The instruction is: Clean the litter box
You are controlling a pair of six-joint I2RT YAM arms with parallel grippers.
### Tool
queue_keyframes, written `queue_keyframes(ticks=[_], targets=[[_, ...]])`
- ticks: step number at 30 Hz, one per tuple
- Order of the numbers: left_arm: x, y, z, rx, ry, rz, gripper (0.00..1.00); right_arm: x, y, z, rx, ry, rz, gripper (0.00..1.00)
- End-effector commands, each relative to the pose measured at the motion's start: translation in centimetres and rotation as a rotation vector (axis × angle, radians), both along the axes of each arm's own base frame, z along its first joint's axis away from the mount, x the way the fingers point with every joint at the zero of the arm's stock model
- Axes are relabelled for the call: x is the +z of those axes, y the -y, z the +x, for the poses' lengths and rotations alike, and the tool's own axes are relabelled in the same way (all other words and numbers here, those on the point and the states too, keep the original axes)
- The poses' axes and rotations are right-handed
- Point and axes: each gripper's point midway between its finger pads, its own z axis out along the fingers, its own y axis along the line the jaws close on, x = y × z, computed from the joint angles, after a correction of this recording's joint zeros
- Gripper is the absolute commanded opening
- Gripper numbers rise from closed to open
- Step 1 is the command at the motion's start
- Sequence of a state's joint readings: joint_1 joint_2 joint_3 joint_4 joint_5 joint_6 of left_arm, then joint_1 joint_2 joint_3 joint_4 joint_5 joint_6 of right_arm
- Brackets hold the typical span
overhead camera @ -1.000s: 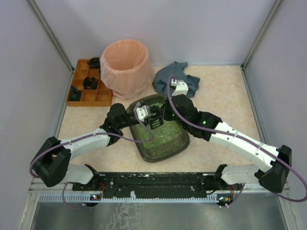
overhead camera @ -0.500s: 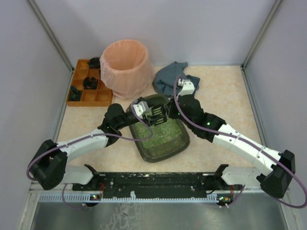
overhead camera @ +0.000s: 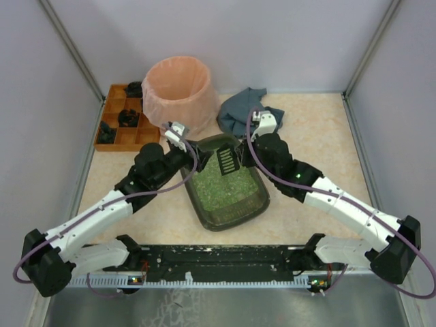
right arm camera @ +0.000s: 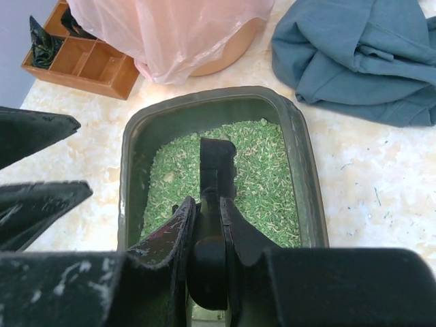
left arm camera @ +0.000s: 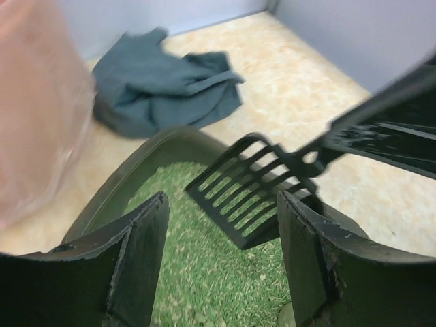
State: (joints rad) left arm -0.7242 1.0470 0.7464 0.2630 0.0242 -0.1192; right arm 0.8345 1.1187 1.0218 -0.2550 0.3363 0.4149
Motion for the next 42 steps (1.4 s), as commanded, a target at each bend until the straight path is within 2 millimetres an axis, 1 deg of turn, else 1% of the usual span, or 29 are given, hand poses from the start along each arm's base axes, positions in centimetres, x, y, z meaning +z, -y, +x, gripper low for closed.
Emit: queue_keyframes(ticks=[1, 5, 8, 13, 16, 17, 20, 23, 26, 28, 33, 35, 36, 38, 39, 42], targets=[[-5.4, -3.8, 0.6, 0.263, -0.318, 0.075, 0.7, 2.7, 1.2, -0.1, -0.026, 0.079, 0.035, 0.0], [-9.0, -4.5, -0.1, 0.314, -0.458, 0.138, 0.7, 2.8, 1.8, -0.3, -0.042, 0.088, 0.044, 0.0], [-11.3, -4.9, -0.5, 0.345, -0.536, 0.174, 0.69, 3.0, 2.1, -0.6, -0.048, 0.094, 0.057, 0.0], [-13.9, -5.2, -0.6, 0.379, -0.604, 0.233, 0.63, 3.4, 2.8, -0.9, -0.063, 0.106, 0.081, 0.0], [-16.0, -5.2, -0.6, 0.388, -0.653, 0.292, 0.56, 3.5, 2.8, -1.1, -0.061, 0.108, 0.095, 0.0], [-17.0, -5.2, -0.7, 0.395, -0.685, 0.325, 0.55, 3.6, 2.8, -1.1, -0.061, 0.108, 0.099, 0.0], [-18.5, -5.3, -0.9, 0.408, -0.745, 0.388, 0.53, 3.5, 2.9, -1.3, -0.059, 0.105, 0.1, 0.0], [-19.4, -5.5, -1.0, 0.412, -0.767, 0.425, 0.52, 3.5, 3.0, -1.4, -0.059, 0.106, 0.108, 0.0], [-19.1, -5.9, -1.1, 0.43, -0.772, 0.435, 0.51, 3.5, 3.1, -1.5, -0.058, 0.105, 0.108, 0.0], [-18.2, -5.7, -1.0, 0.418, -0.75, 0.41, 0.52, 3.6, 3.1, -1.5, -0.056, 0.108, 0.111, 0.0], [-14.0, -4.5, -0.4, 0.346, -0.63, 0.278, 0.53, 3.4, 2.9, -1.5, -0.05, 0.105, 0.114, 0.0], [-12.6, -4.8, -0.2, 0.364, -0.587, 0.241, 0.54, 3.4, 2.8, -1.5, -0.048, 0.103, 0.116, 0.0], [-12.2, -5.4, -0.1, 0.395, -0.575, 0.24, 0.55, 3.2, 2.7, -1.5, -0.045, 0.1, 0.116, 0.0], [-12.2, -7.3, 0.1, 0.499, -0.582, 0.263, 0.59, 3.1, 2.6, -1.5, -0.046, 0.098, 0.116, 0.0], [-12.3, -7.7, 0.1, 0.52, -0.585, 0.275, 0.61, 3.2, 2.6, -1.5, -0.046, 0.098, 0.118, 0.0], [-13.5, -8.0, -0.3, 0.532, -0.617, 0.307, 0.64, 2.9, 2.6, -1.4, -0.049, 0.094, 0.117, 0.0]])
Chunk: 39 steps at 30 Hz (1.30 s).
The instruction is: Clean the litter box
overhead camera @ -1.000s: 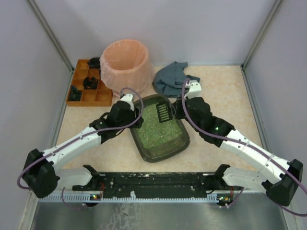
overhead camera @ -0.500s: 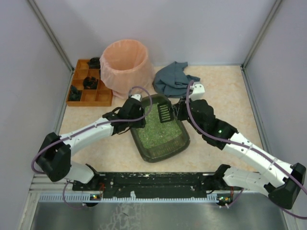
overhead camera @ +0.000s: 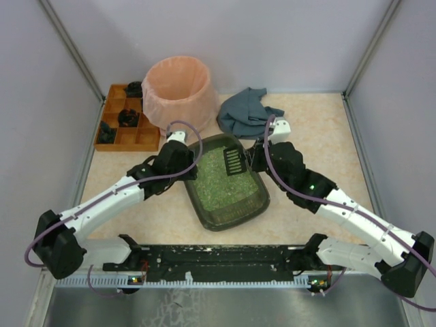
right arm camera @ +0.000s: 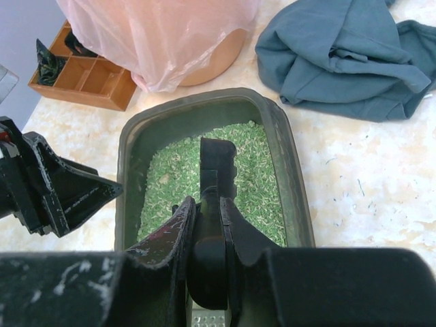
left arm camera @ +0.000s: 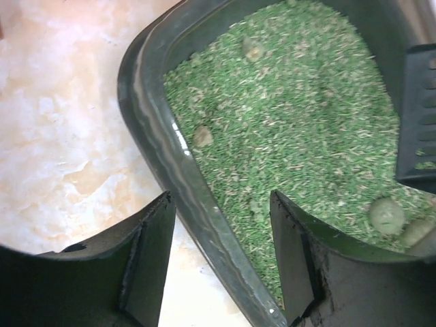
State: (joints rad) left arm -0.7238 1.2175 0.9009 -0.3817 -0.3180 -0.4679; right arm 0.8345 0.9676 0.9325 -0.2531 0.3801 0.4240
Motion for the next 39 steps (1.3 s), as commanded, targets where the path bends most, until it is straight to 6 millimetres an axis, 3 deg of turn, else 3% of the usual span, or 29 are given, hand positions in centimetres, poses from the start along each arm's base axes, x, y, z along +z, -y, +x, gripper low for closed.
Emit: queue_keyframes(ticks=[1, 5, 10, 23, 33, 39], targets=[[-2.0, -1.7, -0.4, 0.06, -0.061, 0.083, 0.65, 1.8, -0.3, 0.2, -0.002, 0.043, 0.069, 0.0], [-3.7, -0.7, -1.1, 0.019, -0.143, 0.087, 0.65, 1.9, -0.4, 0.2, 0.001, 0.042, 0.07, 0.0], [-5.2, 0.1, -1.2, -0.026, -0.189, 0.107, 0.58, 1.8, -0.3, 0.3, -0.006, 0.04, 0.064, 0.0], [-5.9, -3.1, 1.0, -0.045, -0.21, 0.243, 0.35, 1.2, -0.4, 0.0, 0.005, 0.024, 0.06, 0.0], [-6.6, -5.4, 2.6, -0.028, -0.224, 0.287, 0.34, 0.5, -1.6, 0.0, 0.052, -0.01, 0.043, 0.0], [-5.4, -5.7, 3.5, -0.059, -0.197, 0.229, 0.43, 0.3, -2.9, 0.5, 0.092, -0.035, 0.002, 0.0]])
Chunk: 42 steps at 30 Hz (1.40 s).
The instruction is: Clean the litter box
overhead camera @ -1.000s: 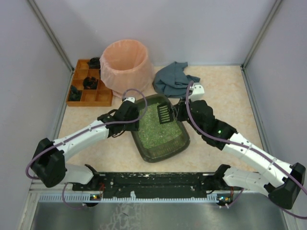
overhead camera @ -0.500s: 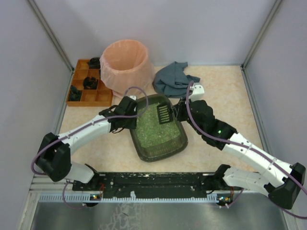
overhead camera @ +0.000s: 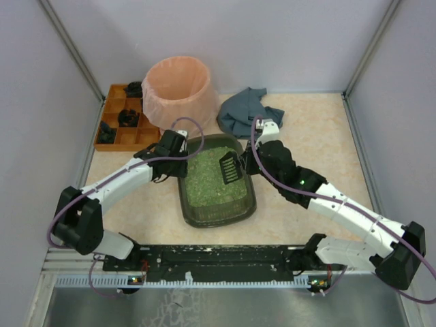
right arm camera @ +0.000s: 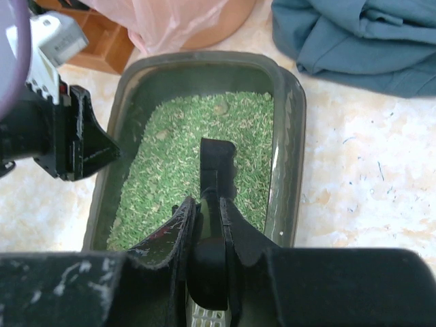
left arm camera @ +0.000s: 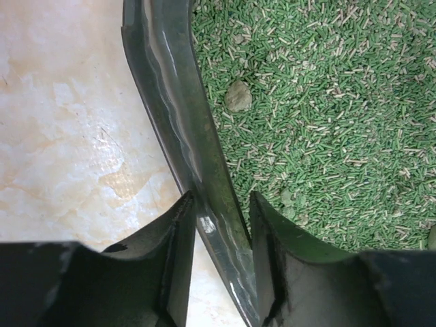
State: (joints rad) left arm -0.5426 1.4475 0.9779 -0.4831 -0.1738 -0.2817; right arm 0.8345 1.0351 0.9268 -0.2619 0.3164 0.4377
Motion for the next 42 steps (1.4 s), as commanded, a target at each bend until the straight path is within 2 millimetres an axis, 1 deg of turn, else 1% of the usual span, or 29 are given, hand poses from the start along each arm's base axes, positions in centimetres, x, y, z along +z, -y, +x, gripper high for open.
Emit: queue_keyframes(ticks=[1, 3, 5, 6, 9, 12, 16, 17, 19, 21, 24, 30, 33, 39, 42], targets=[[1.3, -1.5, 1.4, -0.041, 0.045, 0.018, 0.48, 3.0, -1.6, 0.7, 0.044, 0.035, 0.024, 0.0], [2.4, 0.0, 1.3, -0.117, 0.065, -0.048, 0.59, 3.1, -2.2, 1.3, 0.066, 0.034, -0.026, 0.0], [3.8, 1.0, 1.2, -0.172, 0.108, -0.104, 0.66, 3.1, -2.7, 2.0, 0.089, 0.042, -0.096, 0.0], [4.7, 1.4, 1.1, -0.188, 0.135, -0.128, 0.68, 3.1, -3.0, 2.4, 0.101, 0.05, -0.129, 0.0], [7.1, 1.6, 0.7, -0.204, 0.219, -0.185, 0.71, 3.3, -3.5, 3.5, 0.122, 0.088, -0.205, 0.0], [9.2, 1.0, 0.1, -0.187, 0.298, -0.21, 0.71, 3.1, -4.0, 4.6, 0.158, 0.127, -0.29, 0.0], [11.4, -1.1, -0.9, -0.101, 0.392, -0.214, 0.74, 2.4, -4.6, 6.0, 0.194, 0.147, -0.412, 0.0], [12.2, -1.8, -1.3, -0.076, 0.424, -0.224, 0.76, 2.2, -4.8, 6.4, 0.199, 0.147, -0.441, 0.0], [12.9, -2.9, -2.0, -0.029, 0.453, -0.222, 0.79, 1.9, -5.3, 7.1, 0.231, 0.156, -0.502, 0.0], [13.3, -3.7, -2.8, 0.002, 0.469, -0.225, 0.81, 1.6, -6.0, 7.6, 0.265, 0.164, -0.544, 0.0], [13.2, -4.4, -3.9, 0.025, 0.463, -0.235, 0.84, 0.9, -6.7, 8.5, 0.299, 0.177, -0.604, 0.0], [11.7, -5.7, -5.6, 0.113, 0.386, -0.235, 0.92, 0.1, -7.9, 9.8, 0.338, 0.21, -0.687, 0.0], [11.3, -6.4, -6.2, 0.163, 0.377, -0.241, 0.95, -1.6, -8.6, 10.6, 0.359, 0.206, -0.746, 0.0], [10.9, -7.3, -6.9, 0.267, 0.363, -0.284, 1.0, -3.6, -9.8, 10.9, 0.381, 0.224, -0.79, 0.0], [10.6, -7.8, -7.1, 0.331, 0.345, -0.295, 1.0, -4.3, -10.4, 10.9, 0.39, 0.231, -0.782, 0.0]])
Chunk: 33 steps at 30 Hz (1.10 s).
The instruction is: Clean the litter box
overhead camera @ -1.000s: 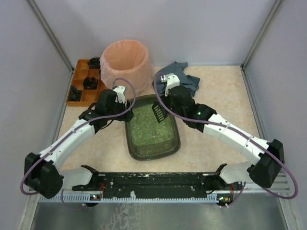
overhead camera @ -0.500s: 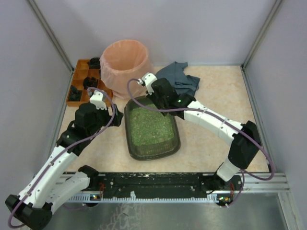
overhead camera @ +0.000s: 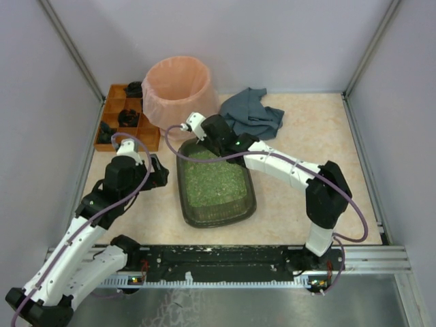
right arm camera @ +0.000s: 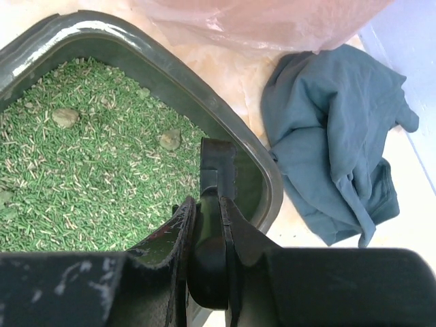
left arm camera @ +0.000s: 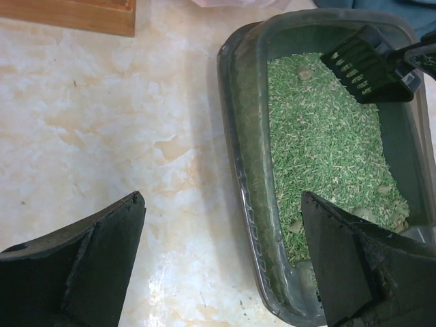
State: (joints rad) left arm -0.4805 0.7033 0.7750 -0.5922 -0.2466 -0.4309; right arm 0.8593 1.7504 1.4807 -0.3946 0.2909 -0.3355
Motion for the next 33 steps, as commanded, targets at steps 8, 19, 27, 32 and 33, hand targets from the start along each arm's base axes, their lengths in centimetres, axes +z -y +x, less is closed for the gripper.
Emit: queue_keyframes(ticks=[8, 19, 27, 32, 33], targets=[[-0.5, -3.5, -0.5, 0.295, -0.044, -0.068, 1.0, -0.2, -5.9, -1.1, 0.155, -0.053, 0.119, 0.0], [2.2, -4.7, -0.6, 0.284, 0.063, -0.024, 1.0, -1.4, -8.2, -5.7, 0.317, -0.261, 0.17, 0.0], [3.3, -3.9, -1.2, 0.178, 0.149, -0.033, 1.0, 0.1, -8.1, -6.2, 0.301, -0.331, 0.228, 0.0], [3.7, -3.5, -1.7, 0.13, 0.177, -0.043, 1.0, 0.1, -7.2, -4.5, 0.21, -0.423, 0.335, 0.0], [3.8, -3.4, -1.8, 0.122, 0.179, -0.043, 1.0, -0.1, -6.8, -3.9, 0.178, -0.441, 0.357, 0.0]])
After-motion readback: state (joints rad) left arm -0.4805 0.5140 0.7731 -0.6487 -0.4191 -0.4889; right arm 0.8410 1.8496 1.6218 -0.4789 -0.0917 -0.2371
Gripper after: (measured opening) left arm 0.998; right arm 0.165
